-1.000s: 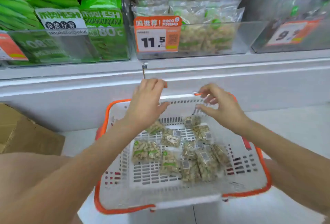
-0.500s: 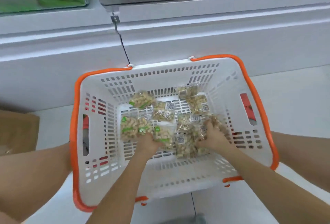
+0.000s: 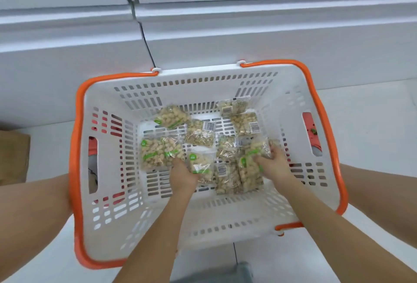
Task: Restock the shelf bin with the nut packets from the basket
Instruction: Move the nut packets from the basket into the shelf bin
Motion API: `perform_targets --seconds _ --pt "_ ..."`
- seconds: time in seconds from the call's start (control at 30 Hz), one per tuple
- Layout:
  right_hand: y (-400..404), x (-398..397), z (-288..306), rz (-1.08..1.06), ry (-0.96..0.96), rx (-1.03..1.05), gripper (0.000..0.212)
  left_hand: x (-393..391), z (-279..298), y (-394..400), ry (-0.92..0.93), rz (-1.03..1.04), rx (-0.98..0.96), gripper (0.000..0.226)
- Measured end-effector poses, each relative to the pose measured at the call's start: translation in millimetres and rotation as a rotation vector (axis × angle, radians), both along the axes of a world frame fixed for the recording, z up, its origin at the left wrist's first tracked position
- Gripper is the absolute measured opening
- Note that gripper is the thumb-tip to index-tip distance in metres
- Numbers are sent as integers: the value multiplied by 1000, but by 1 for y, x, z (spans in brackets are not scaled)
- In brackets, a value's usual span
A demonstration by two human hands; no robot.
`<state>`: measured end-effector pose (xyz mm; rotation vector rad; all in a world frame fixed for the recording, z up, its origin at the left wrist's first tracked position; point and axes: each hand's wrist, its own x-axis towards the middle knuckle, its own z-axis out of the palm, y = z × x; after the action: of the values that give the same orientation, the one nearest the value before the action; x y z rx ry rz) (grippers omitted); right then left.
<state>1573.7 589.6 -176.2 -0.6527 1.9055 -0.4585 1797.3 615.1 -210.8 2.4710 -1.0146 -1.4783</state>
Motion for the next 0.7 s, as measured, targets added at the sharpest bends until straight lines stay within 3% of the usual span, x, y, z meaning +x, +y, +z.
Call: perform_targets --seconds 0.1,0.17,0.23,0.37,0.43,0.57,0.63,0.7 --pt "1 -4 17 -95 -328 58 39 -1 5 -1 39 7 36 38" --pt "6 -6 24 -65 -441 51 32 0 12 1 134 92 92 51" --pt "10 -4 30 -62 -492 47 37 2 21 4 245 166 124 71" --pt "14 -1 49 35 -498 37 57 11 50 6 367 162 85 65" --pt "9 1 70 220 -440 -19 45 16 68 2 437 154 25 69" --pt "-21 7 125 784 -84 -168 34 27 121 -15 664 165 -50 69" --pt "-36 18 159 1031 17 -245 32 33 151 -24 673 79 -73 57" --pt "-46 32 194 1198 91 -309 38 37 182 -32 675 -52 -97 61"
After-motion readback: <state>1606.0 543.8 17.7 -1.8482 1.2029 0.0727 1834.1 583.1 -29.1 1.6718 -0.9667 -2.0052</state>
